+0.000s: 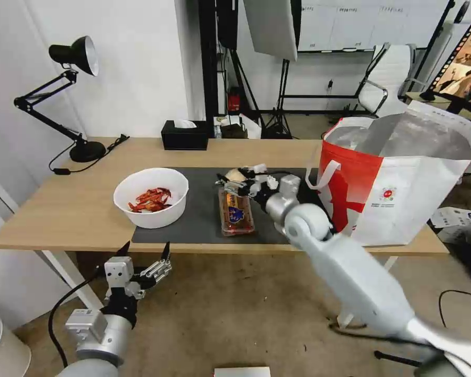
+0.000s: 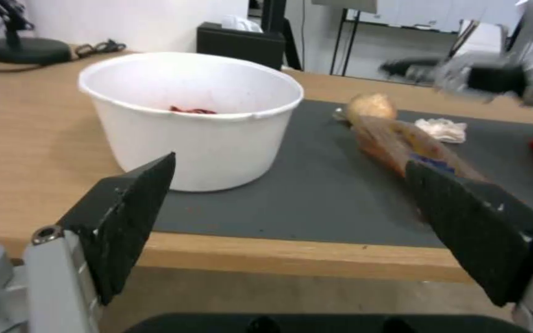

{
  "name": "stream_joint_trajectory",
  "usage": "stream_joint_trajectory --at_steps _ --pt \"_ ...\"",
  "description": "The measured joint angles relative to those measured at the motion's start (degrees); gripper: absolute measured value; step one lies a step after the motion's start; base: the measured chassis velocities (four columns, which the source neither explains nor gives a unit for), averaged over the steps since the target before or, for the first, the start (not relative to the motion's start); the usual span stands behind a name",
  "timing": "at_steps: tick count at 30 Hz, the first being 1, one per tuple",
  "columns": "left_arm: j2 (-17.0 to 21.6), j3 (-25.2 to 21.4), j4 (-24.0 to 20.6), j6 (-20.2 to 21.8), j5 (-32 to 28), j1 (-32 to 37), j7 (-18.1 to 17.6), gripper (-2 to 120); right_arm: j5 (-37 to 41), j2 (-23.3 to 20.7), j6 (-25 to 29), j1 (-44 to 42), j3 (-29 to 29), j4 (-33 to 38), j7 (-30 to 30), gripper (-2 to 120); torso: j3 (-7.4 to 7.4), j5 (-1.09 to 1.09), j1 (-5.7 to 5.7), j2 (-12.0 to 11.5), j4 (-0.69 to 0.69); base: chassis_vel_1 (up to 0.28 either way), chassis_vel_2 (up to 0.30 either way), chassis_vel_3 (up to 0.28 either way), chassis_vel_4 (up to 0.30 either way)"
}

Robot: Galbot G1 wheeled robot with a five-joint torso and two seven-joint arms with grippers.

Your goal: Pick up the trash from the table and place it into the takeout bag.

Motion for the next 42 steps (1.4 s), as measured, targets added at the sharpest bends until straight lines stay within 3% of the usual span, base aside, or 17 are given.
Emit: stream_joint_trajectory --at_steps 1,8,11,12,13,15,16,17,18,21,22,29,42 --pt "0.2 0.0 0.1 0.0 -1.1 -0.1 0.1 100 -1.1 0.2 0.0 1.6 -1.0 -2.6 -2.7 56 0.0 0.01 0.0 0.0 0.0 0.0 0.0 0.0 0.0" --pt "1.5 -0.1 1.0 0.3 -5.4 -2.1 0.1 100 -5.2 0.8 0.3 5.1 -2.3 -9.6 -11.3 35 0.0 0.0 0.0 0.0 0.01 0.0 0.0 0.0 0.0" --pt "4.2 0.6 2.5 1.5 -13.1 -5.1 0.1 100 -6.0 0.7 0.4 5.6 -2.5 -11.8 -15.2 18 0.0 0.01 0.0 0.0 0.0 0.0 0.0 0.0 0.0" --pt "5.8 0.9 3.2 2.0 -17.3 -6.4 0.1 100 -6.2 0.7 0.4 5.5 -2.6 -12.3 -15.8 15 0.0 0.0 0.0 0.0 0.0 0.0 0.0 0.0 0.0" --pt "5.8 0.9 3.2 2.0 -17.3 -6.4 0.1 100 -6.2 0.7 0.4 5.5 -2.6 -12.3 -15.8 15 0.0 0.0 0.0 0.0 0.0 0.0 0.0 0.0 0.0" --pt "11.8 1.9 5.7 3.4 -35.0 -9.9 0.7 100 -6.3 0.8 0.5 4.3 -2.4 -12.8 -16.2 3 0.0 0.02 0.0 0.0 -0.01 0.0 0.0 0.0 0.0" --pt "11.8 1.9 5.7 3.4 -35.0 -9.9 0.7 100 -6.3 0.8 0.5 4.3 -2.4 -12.8 -16.2 3 0.0 0.02 0.0 0.0 -0.01 0.0 0.0 0.0 0.0" --pt "15.2 2.4 7.8 5.2 -49.4 -12.4 0.7 100 -6.4 0.6 0.6 3.4 -2.1 -12.7 -16.2 0 0.0 0.0 0.0 0.0 0.01 0.0 0.0 0.0 0.0" --pt "17.3 2.9 9.7 6.0 -56.2 -14.7 0.7 100 -6.3 0.5 0.7 3.0 -2.0 -12.6 -16.2 0 -0.01 0.01 0.0 0.0 -0.01 0.0 0.0 0.0 0.0" --pt "18.3 3.3 10.9 6.4 -59.3 -16.1 0.6 100 -6.3 0.4 0.7 2.8 -1.9 -12.5 -16.2 0 0.0 0.0 0.0 0.0 0.0 0.0 0.0 0.0 0.0" --pt "20.4 4.3 13.4 7.2 -65.4 -19.9 0.6 100 -6.2 0.1 0.8 2.6 -1.8 -12.4 -16.4 0 0.0 0.0 0.0 0.0 0.01 0.0 0.0 0.0 0.0" --pt "23.3 8.8 20.5 8.2 -71.9 -30.0 0.5 100 -5.9 -0.1 1.0 2.7 -1.8 -12.5 -16.5 0 0.0 0.01 0.0 0.0 0.0 0.0 0.0 0.0 0.0" --pt "21.6 18.7 27.9 8.3 -71.8 -39.3 0.3 100 -5.8 -0.5 1.2 2.6 -1.8 -11.7 -16.5 0 0.0 0.01 0.0 0.0 0.0 0.0 0.0 0.0 0.0"
